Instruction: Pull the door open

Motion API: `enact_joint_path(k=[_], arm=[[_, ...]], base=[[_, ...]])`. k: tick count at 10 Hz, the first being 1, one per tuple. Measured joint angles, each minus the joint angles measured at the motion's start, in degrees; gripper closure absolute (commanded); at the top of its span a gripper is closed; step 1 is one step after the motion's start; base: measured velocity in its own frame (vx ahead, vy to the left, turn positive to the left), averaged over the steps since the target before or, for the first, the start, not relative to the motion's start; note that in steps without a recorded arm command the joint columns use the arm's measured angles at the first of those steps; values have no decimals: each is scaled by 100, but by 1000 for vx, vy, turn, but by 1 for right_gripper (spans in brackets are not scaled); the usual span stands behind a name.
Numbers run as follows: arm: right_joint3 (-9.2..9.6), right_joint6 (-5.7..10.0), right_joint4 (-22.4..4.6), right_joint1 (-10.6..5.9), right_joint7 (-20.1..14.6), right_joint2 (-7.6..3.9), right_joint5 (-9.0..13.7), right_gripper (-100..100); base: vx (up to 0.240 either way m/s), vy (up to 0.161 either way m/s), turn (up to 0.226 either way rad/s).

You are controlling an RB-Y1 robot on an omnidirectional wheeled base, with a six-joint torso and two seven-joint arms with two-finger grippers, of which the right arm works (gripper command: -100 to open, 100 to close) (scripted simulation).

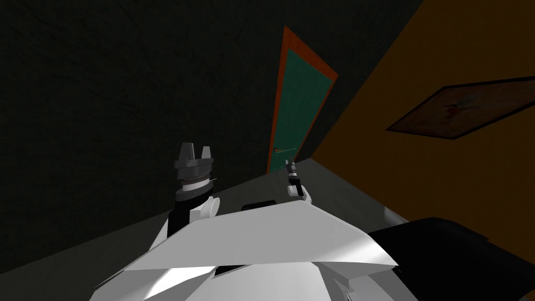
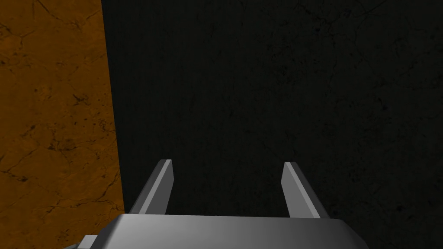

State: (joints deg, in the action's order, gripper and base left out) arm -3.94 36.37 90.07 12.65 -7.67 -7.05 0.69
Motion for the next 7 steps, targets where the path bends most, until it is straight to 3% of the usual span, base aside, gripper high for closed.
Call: enact_joint_path(k=[5, 7], arm=[[-33, 118, -704, -259, 0, -78, 78, -100], [-51, 230, -1149, -410, 7, -113, 116, -100]], base=[[34, -69, 114], [55, -98, 189]])
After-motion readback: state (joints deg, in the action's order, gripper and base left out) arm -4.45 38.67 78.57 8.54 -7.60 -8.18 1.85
